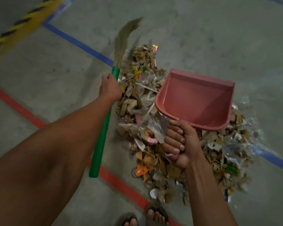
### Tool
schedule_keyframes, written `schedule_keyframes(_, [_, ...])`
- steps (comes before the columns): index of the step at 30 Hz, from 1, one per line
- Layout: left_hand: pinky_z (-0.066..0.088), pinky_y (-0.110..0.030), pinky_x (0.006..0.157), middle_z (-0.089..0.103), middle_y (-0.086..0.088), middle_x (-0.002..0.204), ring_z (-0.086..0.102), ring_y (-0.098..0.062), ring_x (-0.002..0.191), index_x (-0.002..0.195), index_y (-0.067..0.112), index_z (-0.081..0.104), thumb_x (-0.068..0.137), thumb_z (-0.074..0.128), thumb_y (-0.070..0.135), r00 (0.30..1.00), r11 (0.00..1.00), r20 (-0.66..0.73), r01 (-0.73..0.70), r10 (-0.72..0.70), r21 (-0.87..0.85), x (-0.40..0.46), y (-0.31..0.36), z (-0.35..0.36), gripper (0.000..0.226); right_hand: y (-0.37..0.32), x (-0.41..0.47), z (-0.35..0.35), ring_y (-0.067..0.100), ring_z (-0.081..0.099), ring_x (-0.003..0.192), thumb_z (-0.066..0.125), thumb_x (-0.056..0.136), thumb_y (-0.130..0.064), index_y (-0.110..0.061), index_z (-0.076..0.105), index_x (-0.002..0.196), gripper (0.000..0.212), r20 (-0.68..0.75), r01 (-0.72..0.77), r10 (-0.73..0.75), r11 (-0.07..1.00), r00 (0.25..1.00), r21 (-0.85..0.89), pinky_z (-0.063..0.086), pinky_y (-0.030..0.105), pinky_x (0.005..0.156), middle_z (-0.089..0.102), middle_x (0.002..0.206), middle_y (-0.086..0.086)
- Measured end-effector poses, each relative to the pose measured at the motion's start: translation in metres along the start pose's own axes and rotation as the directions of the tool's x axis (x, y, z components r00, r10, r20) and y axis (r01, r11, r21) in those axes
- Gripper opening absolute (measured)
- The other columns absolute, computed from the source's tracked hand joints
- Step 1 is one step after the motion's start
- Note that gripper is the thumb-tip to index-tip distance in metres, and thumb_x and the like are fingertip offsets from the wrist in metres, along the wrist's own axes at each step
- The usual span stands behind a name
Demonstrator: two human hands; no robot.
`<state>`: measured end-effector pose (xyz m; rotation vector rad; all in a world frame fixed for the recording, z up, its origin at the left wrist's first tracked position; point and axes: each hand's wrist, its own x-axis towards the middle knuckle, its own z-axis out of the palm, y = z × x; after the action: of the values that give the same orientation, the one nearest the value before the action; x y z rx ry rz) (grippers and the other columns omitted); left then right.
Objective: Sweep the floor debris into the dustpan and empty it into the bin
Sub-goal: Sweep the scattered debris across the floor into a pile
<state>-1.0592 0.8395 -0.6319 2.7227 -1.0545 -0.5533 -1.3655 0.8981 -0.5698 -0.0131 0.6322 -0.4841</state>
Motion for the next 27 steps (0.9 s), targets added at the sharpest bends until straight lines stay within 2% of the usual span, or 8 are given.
schedule_keyframes(4, [0.047,-0.045,0.099,0.049,-0.022,0.143,0.055,-0.041,0.126,0.140,0.001,0.051,0.101,0.057,0.028,0.985,0.985,0.031,0.169,-0.169,-0.018,0.042,0.009,0.030,0.047,-0.033,0.031,-0.005,0.005,0.018,0.028,0.053,0.098,-0.017,-0.025,0.025,0.064,0.045,0.052,0.020,-0.020,1.000,0.998,-0.007,0.015,0.019,0.031,0.021,0.040,-0.009])
schedule_keyframes(6, [0.049,-0.043,0.099,0.054,-0.024,0.141,0.056,-0.042,0.127,0.137,-0.001,0.055,0.102,0.057,0.033,0.981,0.984,0.093,0.168,-0.172,0.056,0.056,0.010,0.045,0.048,-0.048,0.042,-0.008,0.005,0.019,0.028,0.052,0.098,-0.017,-0.026,0.026,0.064,0.044,0.060,0.040,-0.039,0.999,0.997,-0.022,0.015,0.019,0.030,0.022,0.040,-0.009])
schedule_keyframes(10, [0.050,-0.043,0.099,0.058,-0.025,0.134,0.057,-0.042,0.124,0.138,0.000,0.054,0.097,0.063,0.023,0.984,0.975,0.163,0.037,-0.075,0.220,0.071,0.005,0.068,0.048,-0.067,0.058,-0.009,0.005,0.018,0.028,0.051,0.098,-0.017,-0.028,0.023,0.068,0.043,0.074,0.064,-0.061,0.997,0.995,-0.035,0.013,0.019,0.032,0.022,0.040,-0.010])
schedule_keyframes(13, [0.051,-0.043,0.096,0.060,-0.021,0.133,0.059,-0.040,0.121,0.142,0.008,0.054,0.093,0.066,0.022,0.980,0.941,0.189,-0.126,0.068,0.314,0.077,-0.003,0.069,0.052,-0.072,0.060,-0.009,0.005,0.017,0.029,0.050,0.099,-0.017,-0.028,0.022,0.069,0.042,0.084,0.063,-0.061,0.998,0.995,-0.030,0.015,0.018,0.032,0.022,0.040,-0.010])
schedule_keyframes(20, [0.040,-0.045,0.113,0.040,-0.016,0.159,0.044,-0.038,0.141,0.158,0.029,0.038,0.098,0.062,0.022,0.884,0.829,0.351,-0.431,0.308,0.357,0.063,-0.007,0.042,0.066,-0.064,0.029,-0.025,0.005,0.016,0.029,0.048,0.100,-0.017,-0.025,0.032,0.060,0.044,0.057,0.053,-0.055,0.998,0.997,0.040,0.017,0.019,0.030,0.022,0.040,-0.010])
schedule_keyframes(24, [0.047,-0.048,0.101,0.042,-0.012,0.155,0.050,-0.039,0.132,0.157,0.030,0.039,0.098,0.060,0.020,0.803,0.754,0.417,-0.569,0.425,0.328,0.031,-0.001,0.028,0.064,-0.051,-0.001,-0.037,0.006,0.011,0.031,0.047,0.100,-0.017,-0.024,0.034,0.059,0.044,0.008,0.051,-0.051,0.996,0.999,0.072,0.011,0.020,0.033,0.023,0.039,-0.010])
schedule_keyframes(27, [0.050,-0.045,0.087,0.040,0.000,0.156,0.052,-0.034,0.129,0.158,0.037,0.035,0.100,0.059,0.023,0.766,0.713,0.397,-0.630,0.505,0.308,0.002,0.002,0.024,0.064,-0.042,-0.021,-0.044,0.006,0.009,0.032,0.048,0.099,-0.017,-0.024,0.033,0.059,0.044,-0.064,0.073,-0.069,0.996,0.996,0.058,0.010,0.020,0.034,0.022,0.039,-0.010])
